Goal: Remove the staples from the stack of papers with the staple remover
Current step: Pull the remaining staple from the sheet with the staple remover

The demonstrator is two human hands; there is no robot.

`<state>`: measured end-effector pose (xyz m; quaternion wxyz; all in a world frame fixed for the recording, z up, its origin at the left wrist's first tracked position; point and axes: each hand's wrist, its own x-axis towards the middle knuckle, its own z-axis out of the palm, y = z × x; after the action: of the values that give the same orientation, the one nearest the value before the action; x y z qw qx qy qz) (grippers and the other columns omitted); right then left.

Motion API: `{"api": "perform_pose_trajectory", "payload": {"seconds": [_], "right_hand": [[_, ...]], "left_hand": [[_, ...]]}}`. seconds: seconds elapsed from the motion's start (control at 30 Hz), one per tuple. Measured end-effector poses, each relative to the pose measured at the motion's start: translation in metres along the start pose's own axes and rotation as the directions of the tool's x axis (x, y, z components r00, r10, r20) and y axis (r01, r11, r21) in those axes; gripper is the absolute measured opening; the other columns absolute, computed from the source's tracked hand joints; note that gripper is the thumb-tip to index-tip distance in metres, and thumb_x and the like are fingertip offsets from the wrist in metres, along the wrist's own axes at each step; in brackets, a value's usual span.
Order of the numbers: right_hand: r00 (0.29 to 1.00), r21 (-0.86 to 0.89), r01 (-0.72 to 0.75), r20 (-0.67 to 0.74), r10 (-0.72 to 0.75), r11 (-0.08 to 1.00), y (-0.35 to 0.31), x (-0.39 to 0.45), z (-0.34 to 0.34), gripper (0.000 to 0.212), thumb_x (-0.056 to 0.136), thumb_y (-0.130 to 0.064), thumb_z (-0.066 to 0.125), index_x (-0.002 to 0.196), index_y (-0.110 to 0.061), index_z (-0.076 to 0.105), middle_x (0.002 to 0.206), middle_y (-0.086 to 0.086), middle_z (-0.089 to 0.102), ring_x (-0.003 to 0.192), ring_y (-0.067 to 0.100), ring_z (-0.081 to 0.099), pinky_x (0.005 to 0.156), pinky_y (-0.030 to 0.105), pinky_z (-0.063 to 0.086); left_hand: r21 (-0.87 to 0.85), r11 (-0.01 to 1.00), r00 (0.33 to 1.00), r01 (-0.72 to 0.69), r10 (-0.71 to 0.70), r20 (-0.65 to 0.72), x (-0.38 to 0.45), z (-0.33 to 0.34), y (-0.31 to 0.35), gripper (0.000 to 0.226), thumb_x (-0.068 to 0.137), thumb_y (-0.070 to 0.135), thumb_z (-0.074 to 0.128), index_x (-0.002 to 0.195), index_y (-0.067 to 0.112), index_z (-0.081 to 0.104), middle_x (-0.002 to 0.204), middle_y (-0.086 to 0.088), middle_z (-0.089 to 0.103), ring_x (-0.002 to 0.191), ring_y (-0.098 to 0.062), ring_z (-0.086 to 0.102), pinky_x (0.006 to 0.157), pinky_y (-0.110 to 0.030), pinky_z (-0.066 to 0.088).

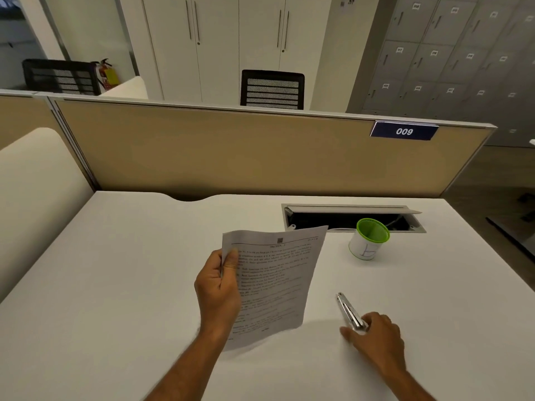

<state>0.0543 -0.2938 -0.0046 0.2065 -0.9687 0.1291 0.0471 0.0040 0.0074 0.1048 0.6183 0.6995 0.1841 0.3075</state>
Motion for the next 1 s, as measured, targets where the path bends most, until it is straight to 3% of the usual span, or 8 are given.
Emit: {"api": "perform_pose_trajectory", "payload": {"seconds": [0.23, 0.37, 0.43, 0.5, 0.63, 0.77, 0.83, 1.0], "right_hand": [[0.999, 0.504, -0.018, -0.017, 0.031, 0.863, -0.003, -0.009, -0.012, 0.024, 0.064, -0.021, 0.085, 0.080, -0.025, 0.068, 0.083, -0.003, 0.074, 0.075, 0.014, 0.067, 0.062, 0.027, 0.050], [0.995, 0.907, 0.036, 0.008, -0.103, 0.420, -0.026, -0.018, -0.040, 0.024, 0.070, -0.010, 0.082, 0.091, -0.015, 0.070, 0.088, 0.007, 0.077, 0.084, 0.027, 0.071, 0.078, 0.033, 0.055], [0.980, 0.979, 0.003, 0.038, -0.196, 0.205, -0.045, -0.025, -0.062, 0.023, 0.073, -0.016, 0.077, 0.093, -0.010, 0.068, 0.081, 0.013, 0.070, 0.074, 0.030, 0.069, 0.071, 0.040, 0.059], [0.945, 0.991, -0.027, 0.068, -0.319, 0.131, -0.066, -0.032, -0.084, 0.020, 0.077, -0.025, 0.071, 0.092, -0.014, 0.063, 0.072, 0.008, 0.064, 0.061, 0.026, 0.065, 0.053, 0.037, 0.057], [0.839, 0.975, 0.092, 0.033, -0.543, 0.201, -0.105, -0.048, -0.117, 0.031, 0.075, -0.033, 0.076, 0.094, -0.019, 0.055, 0.069, 0.013, 0.068, 0.035, 0.018, 0.048, 0.034, 0.021, 0.036], [0.700, 0.835, 0.413, -0.037, -0.713, 0.363, -0.130, -0.063, -0.137, 0.025, 0.075, -0.018, 0.079, 0.097, -0.014, 0.068, 0.064, -0.002, 0.069, 0.048, 0.009, 0.057, 0.049, 0.021, 0.050], [0.658, 0.798, 0.454, -0.001, -0.753, 0.396, -0.137, -0.067, -0.143, 0.024, 0.084, -0.022, 0.068, 0.106, -0.015, 0.069, 0.073, -0.011, 0.070, 0.063, 0.006, 0.063, 0.055, 0.015, 0.049], [0.626, 0.736, 0.451, 0.142, -0.766, 0.505, -0.150, -0.069, -0.155, 0.046, 0.095, -0.041, 0.029, 0.120, -0.027, 0.065, 0.069, -0.012, 0.059, 0.061, 0.007, 0.051, 0.052, 0.019, 0.042]], "left_hand": [[0.005, 0.999, 0.998, 0.034, -0.034, 0.051, -0.007, -0.008, 0.013, 0.031, 0.091, 0.050, 0.050, 0.082, 0.024, 0.065, 0.079, 0.012, 0.070, 0.067, -0.004, 0.065, 0.053, -0.014, 0.052], [0.010, 0.999, 0.995, 0.051, -0.051, 0.086, -0.009, -0.011, 0.019, 0.028, 0.094, 0.046, 0.052, 0.083, 0.023, 0.065, 0.081, 0.016, 0.072, 0.072, -0.004, 0.068, 0.054, -0.012, 0.053], [0.028, 0.997, 0.991, 0.067, -0.070, 0.114, -0.010, -0.011, 0.021, 0.025, 0.098, 0.041, 0.054, 0.084, 0.024, 0.066, 0.083, 0.017, 0.073, 0.075, -0.004, 0.070, 0.054, -0.013, 0.054], [0.038, 0.996, 0.986, 0.081, -0.086, 0.146, -0.012, -0.010, 0.024, 0.023, 0.099, 0.038, 0.055, 0.086, 0.024, 0.067, 0.084, 0.016, 0.074, 0.076, -0.006, 0.071, 0.055, -0.013, 0.054], [0.060, 0.995, 0.977, 0.074, -0.084, 0.195, -0.017, -0.008, 0.031, 0.023, 0.100, 0.036, 0.055, 0.085, 0.023, 0.067, 0.081, 0.012, 0.074, 0.074, -0.009, 0.072, 0.057, -0.018, 0.059], [0.079, 0.995, 0.967, 0.056, -0.074, 0.242, -0.020, -0.006, 0.037, 0.022, 0.100, 0.035, 0.055, 0.087, 0.023, 0.069, 0.080, 0.008, 0.075, 0.073, -0.009, 0.072, 0.058, -0.019, 0.059], [0.095, 0.995, 0.963, 0.037, -0.060, 0.263, -0.021, -0.006, 0.040, 0.022, 0.100, 0.035, 0.055, 0.089, 0.023, 0.069, 0.080, 0.008, 0.074, 0.073, -0.008, 0.072, 0.056, -0.016, 0.056], [0.158, 0.987, 0.953, -0.027, -0.022, 0.301, -0.022, -0.005, 0.042, 0.023, 0.099, 0.036, 0.055, 0.089, 0.021, 0.069, 0.079, 0.008, 0.072, 0.073, -0.004, 0.069, 0.056, -0.014, 0.054]]}}
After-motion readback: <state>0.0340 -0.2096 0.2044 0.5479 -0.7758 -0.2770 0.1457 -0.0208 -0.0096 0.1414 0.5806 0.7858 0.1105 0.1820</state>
